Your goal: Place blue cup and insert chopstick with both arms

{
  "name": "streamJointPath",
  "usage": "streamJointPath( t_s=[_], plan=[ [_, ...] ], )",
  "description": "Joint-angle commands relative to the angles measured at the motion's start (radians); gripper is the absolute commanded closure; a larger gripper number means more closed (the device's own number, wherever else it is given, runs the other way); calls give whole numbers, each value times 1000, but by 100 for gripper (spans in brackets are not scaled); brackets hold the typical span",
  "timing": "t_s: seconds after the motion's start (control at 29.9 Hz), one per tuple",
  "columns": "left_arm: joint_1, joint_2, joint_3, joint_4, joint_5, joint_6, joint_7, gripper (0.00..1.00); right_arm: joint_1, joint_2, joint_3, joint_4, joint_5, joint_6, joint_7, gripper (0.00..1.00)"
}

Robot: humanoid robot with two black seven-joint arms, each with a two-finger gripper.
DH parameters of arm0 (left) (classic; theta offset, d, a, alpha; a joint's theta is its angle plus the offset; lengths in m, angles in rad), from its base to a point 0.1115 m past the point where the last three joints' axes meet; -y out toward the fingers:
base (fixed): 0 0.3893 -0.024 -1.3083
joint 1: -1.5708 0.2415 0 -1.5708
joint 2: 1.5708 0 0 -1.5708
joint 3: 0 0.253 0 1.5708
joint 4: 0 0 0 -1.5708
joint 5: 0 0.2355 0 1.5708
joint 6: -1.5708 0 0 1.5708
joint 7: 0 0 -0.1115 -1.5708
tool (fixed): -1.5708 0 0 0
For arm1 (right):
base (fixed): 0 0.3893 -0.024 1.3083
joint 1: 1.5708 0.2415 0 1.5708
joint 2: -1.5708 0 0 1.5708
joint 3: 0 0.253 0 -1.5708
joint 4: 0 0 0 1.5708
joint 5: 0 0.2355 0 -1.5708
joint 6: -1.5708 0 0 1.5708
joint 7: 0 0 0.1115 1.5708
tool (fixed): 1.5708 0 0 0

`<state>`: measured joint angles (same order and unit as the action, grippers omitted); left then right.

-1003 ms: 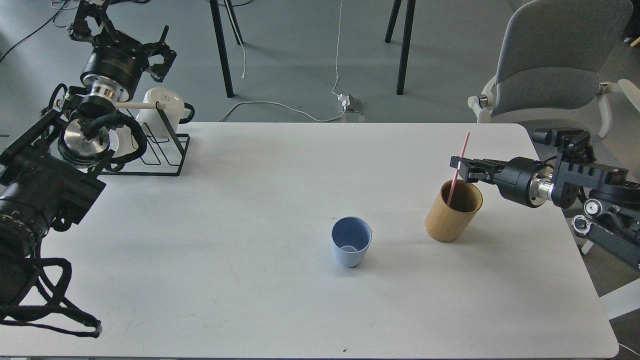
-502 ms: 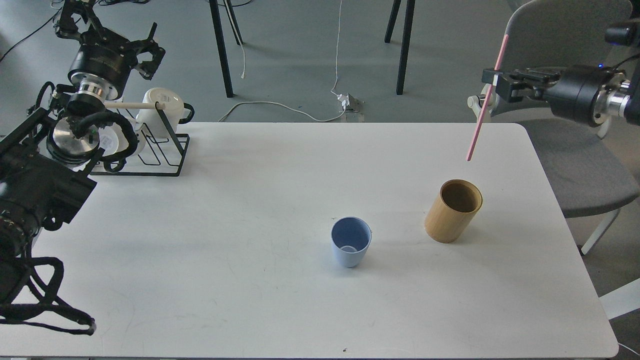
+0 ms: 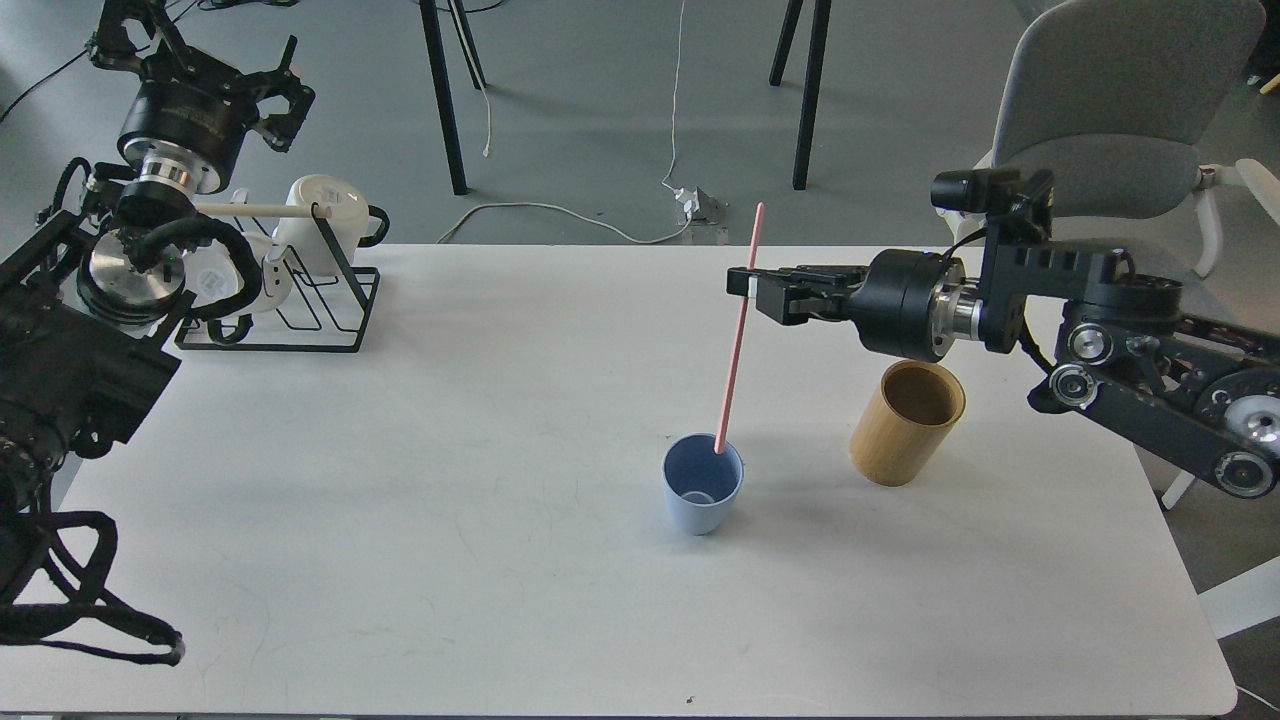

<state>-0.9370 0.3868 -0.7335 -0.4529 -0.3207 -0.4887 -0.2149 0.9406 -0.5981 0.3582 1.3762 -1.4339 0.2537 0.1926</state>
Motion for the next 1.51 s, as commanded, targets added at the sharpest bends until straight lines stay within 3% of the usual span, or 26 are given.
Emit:
streamJointPath(
  t_s=[0.0, 0.6, 0.7, 0.9, 1.17, 1.2, 1.27, 1.47],
  plan=[
    [0, 10, -17, -6, 0, 0, 2, 1, -8, 12, -13, -6, -2, -2, 1, 100],
    [-23, 21, -17, -7, 5, 0, 14, 1, -60, 87, -30, -89, -3, -24, 10, 96],
    [-26, 26, -17, -7, 5, 0, 14, 1, -62, 95, -44, -103, -3, -25, 10, 83],
    [-25, 26, -12, -7, 5, 0, 9, 1, -60, 100, -44, -112, 0, -25, 10, 72],
    [-25, 27, -14, -7, 5, 0, 6, 1, -60, 81, -1, -108, 16, -30, 16, 41],
    [-25, 27, -15, -7, 5, 0, 6, 1, -60, 77, 36, -109, 18, -30, 19, 32],
    [-26, 30, -15, -7, 5, 0, 6, 1, -63, 75, 141, -117, 46, -30, 25, 0],
    [-25, 40, -12, -7, 5, 0, 9, 1, -59, 89, 398, -247, 219, -30, 21, 1]
  ],
)
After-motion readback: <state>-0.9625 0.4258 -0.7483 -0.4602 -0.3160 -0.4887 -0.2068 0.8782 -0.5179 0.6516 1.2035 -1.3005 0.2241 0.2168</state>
